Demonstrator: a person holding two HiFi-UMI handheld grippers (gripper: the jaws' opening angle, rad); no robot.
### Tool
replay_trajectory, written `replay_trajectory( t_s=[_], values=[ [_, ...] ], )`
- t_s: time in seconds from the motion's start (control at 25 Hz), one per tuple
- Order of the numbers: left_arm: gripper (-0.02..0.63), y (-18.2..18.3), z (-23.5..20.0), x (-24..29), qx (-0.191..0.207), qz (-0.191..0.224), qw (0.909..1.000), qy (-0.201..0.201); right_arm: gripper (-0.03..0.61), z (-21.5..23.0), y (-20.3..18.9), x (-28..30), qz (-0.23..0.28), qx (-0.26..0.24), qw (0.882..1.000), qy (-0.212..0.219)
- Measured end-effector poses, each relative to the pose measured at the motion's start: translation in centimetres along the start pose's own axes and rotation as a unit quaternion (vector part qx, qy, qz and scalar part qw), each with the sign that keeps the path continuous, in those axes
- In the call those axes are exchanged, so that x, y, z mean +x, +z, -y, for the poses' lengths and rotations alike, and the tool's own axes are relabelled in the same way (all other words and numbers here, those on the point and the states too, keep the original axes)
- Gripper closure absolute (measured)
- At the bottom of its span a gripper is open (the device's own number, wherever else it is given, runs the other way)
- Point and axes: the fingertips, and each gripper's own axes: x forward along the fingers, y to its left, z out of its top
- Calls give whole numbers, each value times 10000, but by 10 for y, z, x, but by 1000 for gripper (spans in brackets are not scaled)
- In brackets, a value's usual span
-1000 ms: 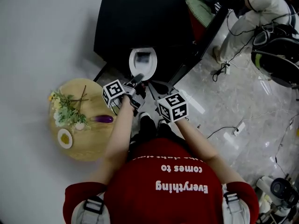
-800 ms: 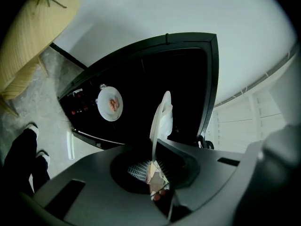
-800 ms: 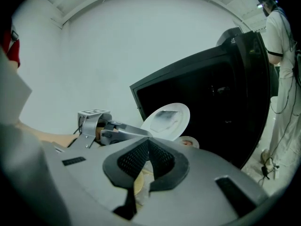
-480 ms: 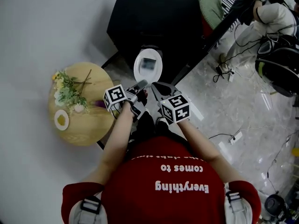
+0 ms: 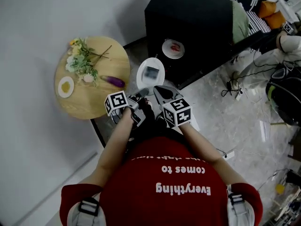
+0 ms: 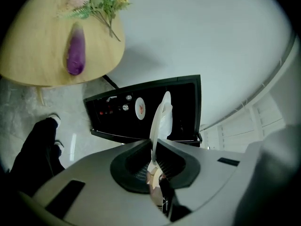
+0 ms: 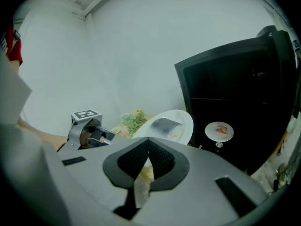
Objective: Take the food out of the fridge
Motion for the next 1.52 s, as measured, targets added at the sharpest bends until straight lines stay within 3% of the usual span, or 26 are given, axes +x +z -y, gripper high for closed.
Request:
replay_trajectory(
  t_s=[0.24,0.4,0.52,0.8,1.16,1.36,1.52],
  values=[
    [581,1,-34,-58,-359,803,9961,122,568,-57,-18,22,-326,-418,9958,744],
    [581,2,-63,-96,-676,1418,9876,56,568,-97,-38,41,-530,-1045,9859,1193],
    [581,8,-77,-117,-851,1736,9811,-2,568,-115,-46,53,-624,-1111,9823,1372],
    [581,14,-135,-165,-1200,2655,9566,60,568,-153,-79,74,-983,-1498,9670,1814],
    [581,38,-199,-191,-1976,3580,9123,240,568,-178,-107,99,-1362,-1771,9518,2101],
    [581,45,-217,-183,-2211,3785,8985,245,568,-182,-123,111,-1575,-1875,9448,2175],
    [581,49,-222,-176,-2316,3860,8926,259,568,-183,-127,118,-1657,-1859,9432,2198]
  ],
)
